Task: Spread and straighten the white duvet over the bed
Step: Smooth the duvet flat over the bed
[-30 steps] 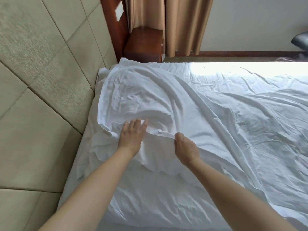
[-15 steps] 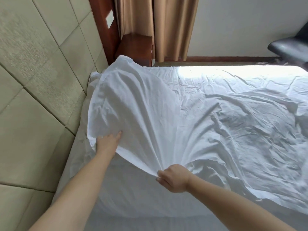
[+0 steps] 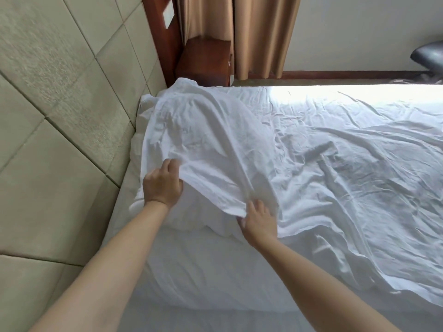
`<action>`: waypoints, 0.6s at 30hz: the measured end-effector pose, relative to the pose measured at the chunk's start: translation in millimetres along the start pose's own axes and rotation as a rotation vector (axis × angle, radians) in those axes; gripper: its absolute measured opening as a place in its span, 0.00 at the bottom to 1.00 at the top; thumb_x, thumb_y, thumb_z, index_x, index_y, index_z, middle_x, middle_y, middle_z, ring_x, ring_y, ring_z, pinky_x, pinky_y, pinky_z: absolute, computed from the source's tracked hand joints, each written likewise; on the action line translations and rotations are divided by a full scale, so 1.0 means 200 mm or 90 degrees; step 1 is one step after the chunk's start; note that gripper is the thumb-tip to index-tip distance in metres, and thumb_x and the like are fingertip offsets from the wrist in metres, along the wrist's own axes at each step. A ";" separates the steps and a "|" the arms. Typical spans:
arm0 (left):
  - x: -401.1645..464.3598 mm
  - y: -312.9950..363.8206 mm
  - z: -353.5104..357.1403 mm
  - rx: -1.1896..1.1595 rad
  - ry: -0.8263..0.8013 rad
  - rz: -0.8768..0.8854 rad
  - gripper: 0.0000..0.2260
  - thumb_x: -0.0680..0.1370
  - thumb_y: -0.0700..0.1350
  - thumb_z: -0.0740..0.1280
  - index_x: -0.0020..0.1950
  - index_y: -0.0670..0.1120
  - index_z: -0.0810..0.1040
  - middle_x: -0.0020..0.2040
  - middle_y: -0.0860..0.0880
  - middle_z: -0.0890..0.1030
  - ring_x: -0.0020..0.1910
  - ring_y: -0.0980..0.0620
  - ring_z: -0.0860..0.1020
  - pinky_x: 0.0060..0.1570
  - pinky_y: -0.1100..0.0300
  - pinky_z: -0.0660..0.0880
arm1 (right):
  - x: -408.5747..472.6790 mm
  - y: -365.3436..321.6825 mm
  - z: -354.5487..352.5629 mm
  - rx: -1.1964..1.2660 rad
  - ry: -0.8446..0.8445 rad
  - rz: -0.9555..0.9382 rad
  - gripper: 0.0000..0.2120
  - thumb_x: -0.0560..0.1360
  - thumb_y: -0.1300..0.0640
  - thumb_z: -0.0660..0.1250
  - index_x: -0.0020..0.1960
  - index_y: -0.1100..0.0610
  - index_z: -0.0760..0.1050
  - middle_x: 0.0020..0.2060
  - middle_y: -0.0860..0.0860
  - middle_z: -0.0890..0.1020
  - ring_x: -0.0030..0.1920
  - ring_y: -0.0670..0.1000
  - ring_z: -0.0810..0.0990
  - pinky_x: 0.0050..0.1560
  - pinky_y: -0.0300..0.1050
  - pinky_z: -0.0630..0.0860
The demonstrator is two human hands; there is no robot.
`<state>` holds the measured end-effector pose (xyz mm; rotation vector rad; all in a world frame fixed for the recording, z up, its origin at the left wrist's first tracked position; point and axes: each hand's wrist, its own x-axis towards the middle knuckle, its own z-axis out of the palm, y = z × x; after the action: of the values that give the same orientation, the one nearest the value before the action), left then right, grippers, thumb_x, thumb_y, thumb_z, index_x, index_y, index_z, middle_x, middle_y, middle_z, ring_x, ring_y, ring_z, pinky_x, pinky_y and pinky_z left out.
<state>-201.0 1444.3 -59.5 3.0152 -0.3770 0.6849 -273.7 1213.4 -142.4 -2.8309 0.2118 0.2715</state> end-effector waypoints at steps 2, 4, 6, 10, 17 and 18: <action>0.08 -0.03 0.00 0.019 0.029 -0.014 0.10 0.68 0.38 0.54 0.43 0.40 0.73 0.33 0.42 0.75 0.20 0.44 0.70 0.26 0.62 0.63 | 0.10 0.00 -0.02 0.113 0.052 0.096 0.23 0.78 0.43 0.57 0.65 0.57 0.66 0.61 0.57 0.71 0.62 0.60 0.71 0.59 0.52 0.67; 0.15 -0.06 0.03 0.060 0.035 -0.002 0.11 0.69 0.37 0.54 0.43 0.39 0.76 0.34 0.42 0.75 0.24 0.43 0.73 0.37 0.54 0.74 | 0.19 0.00 -0.02 0.126 0.031 0.109 0.29 0.76 0.38 0.59 0.67 0.57 0.64 0.62 0.57 0.70 0.63 0.60 0.71 0.59 0.53 0.68; 0.15 -0.08 0.09 0.112 -0.059 0.029 0.12 0.72 0.36 0.55 0.48 0.40 0.77 0.40 0.42 0.77 0.33 0.42 0.77 0.57 0.40 0.72 | 0.25 -0.01 0.01 0.097 -0.059 0.085 0.38 0.72 0.36 0.63 0.73 0.57 0.56 0.66 0.56 0.66 0.66 0.59 0.68 0.61 0.54 0.69; 0.05 -0.07 0.24 0.113 -0.302 0.036 0.15 0.75 0.40 0.63 0.62 0.46 0.75 0.57 0.45 0.77 0.54 0.43 0.77 0.69 0.35 0.54 | 0.33 -0.03 0.07 0.183 -0.090 0.147 0.31 0.72 0.46 0.66 0.69 0.56 0.60 0.61 0.55 0.73 0.61 0.60 0.74 0.56 0.52 0.74; 0.04 -0.03 0.31 0.129 -0.338 0.154 0.53 0.61 0.61 0.75 0.75 0.51 0.46 0.71 0.43 0.61 0.69 0.43 0.63 0.65 0.30 0.58 | 0.19 0.03 -0.01 -0.002 -0.081 -0.074 0.01 0.75 0.60 0.56 0.46 0.57 0.64 0.45 0.58 0.80 0.46 0.62 0.77 0.39 0.47 0.65; 0.06 -0.01 0.31 0.126 -0.333 0.155 0.53 0.66 0.61 0.72 0.75 0.54 0.36 0.76 0.43 0.52 0.74 0.43 0.54 0.68 0.31 0.49 | 0.15 0.05 -0.03 -0.023 -0.064 -0.109 0.02 0.74 0.61 0.57 0.45 0.56 0.64 0.43 0.58 0.80 0.44 0.62 0.77 0.37 0.47 0.64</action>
<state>-163.5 1439.4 -110.6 3.3386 -0.7373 -0.0896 -244.6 1199.2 -144.6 -2.8388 -0.0571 0.3821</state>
